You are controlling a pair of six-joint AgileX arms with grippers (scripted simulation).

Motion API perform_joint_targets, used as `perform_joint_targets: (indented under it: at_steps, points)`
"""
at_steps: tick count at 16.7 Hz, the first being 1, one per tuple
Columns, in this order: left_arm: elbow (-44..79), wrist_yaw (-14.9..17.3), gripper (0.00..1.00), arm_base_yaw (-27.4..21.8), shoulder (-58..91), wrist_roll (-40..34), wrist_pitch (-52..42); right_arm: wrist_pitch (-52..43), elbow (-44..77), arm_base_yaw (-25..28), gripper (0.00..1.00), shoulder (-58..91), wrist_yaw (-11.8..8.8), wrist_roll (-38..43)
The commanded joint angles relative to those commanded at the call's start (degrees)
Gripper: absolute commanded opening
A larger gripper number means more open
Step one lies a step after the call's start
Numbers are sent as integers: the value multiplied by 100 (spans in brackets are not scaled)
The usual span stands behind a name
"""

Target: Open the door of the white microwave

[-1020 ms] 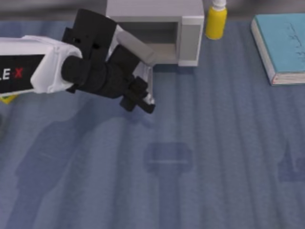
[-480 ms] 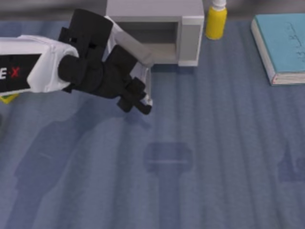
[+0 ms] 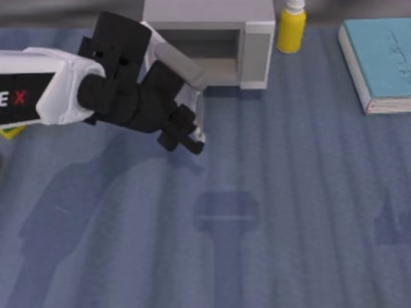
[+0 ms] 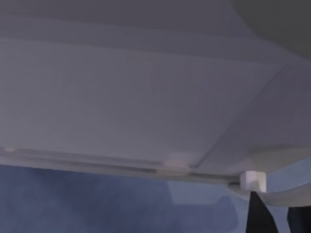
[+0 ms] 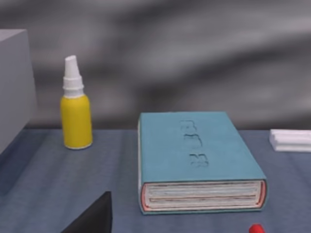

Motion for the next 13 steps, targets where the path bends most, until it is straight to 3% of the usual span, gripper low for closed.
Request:
perform_joint_targets:
  at_steps: [13]
  points:
    - [-31,82,0,-4,1,47,-36,0,0,0,100,0,0,0]
